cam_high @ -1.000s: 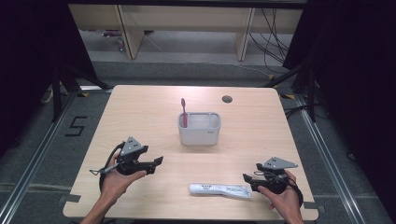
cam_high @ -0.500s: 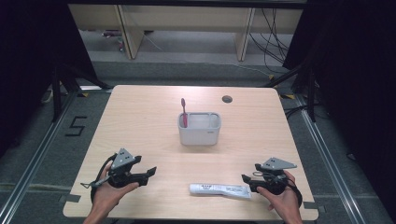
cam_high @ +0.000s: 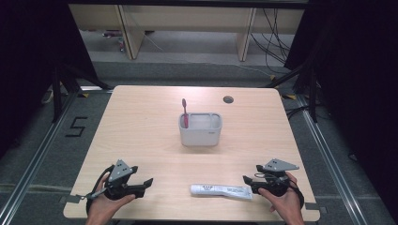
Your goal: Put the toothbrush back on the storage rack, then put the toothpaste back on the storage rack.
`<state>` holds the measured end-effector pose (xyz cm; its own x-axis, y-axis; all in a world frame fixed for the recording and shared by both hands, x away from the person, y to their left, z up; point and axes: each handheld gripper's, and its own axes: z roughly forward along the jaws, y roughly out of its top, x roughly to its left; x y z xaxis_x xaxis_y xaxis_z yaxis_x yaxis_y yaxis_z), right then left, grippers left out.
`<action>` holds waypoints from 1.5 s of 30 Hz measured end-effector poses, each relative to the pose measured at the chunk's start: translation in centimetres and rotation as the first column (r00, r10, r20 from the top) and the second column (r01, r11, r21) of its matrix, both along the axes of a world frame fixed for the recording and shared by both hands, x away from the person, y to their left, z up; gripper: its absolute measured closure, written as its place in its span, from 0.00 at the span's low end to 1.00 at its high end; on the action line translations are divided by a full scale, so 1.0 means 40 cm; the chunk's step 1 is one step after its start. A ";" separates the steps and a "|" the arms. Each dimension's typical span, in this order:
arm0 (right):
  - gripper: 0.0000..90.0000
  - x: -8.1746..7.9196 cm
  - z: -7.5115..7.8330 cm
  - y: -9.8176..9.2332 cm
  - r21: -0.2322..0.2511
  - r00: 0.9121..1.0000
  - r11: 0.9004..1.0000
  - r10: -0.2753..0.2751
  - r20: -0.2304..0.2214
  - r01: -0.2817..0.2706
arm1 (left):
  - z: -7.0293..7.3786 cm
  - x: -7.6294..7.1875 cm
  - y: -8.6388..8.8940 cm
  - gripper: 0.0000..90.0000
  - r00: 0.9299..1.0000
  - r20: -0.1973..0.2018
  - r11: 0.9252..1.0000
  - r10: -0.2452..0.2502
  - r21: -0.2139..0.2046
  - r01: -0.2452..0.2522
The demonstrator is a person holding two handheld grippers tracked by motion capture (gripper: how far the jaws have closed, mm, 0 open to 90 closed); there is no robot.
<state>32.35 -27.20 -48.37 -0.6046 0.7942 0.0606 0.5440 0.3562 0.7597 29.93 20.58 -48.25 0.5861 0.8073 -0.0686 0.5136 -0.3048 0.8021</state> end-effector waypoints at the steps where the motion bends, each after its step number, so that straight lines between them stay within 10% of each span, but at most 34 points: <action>1: 0.33 -0.001 0.000 0.000 0.002 1.000 1.000 -0.002 -0.002 0.002 | -0.003 -0.004 -0.002 0.28 1.000 0.000 1.000 0.009 -0.019 -0.009; 45: 0.37 -0.090 0.021 0.035 0.040 0.997 0.996 0.078 0.013 -0.079 | -0.034 -0.122 0.023 0.27 0.998 0.007 0.993 -0.069 0.095 0.068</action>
<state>28.75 -25.80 -47.52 -0.6657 0.7415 0.0842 0.5069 0.3665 0.7802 25.04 21.51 -49.62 0.6405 0.7678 0.0127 0.4809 -0.4140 0.7729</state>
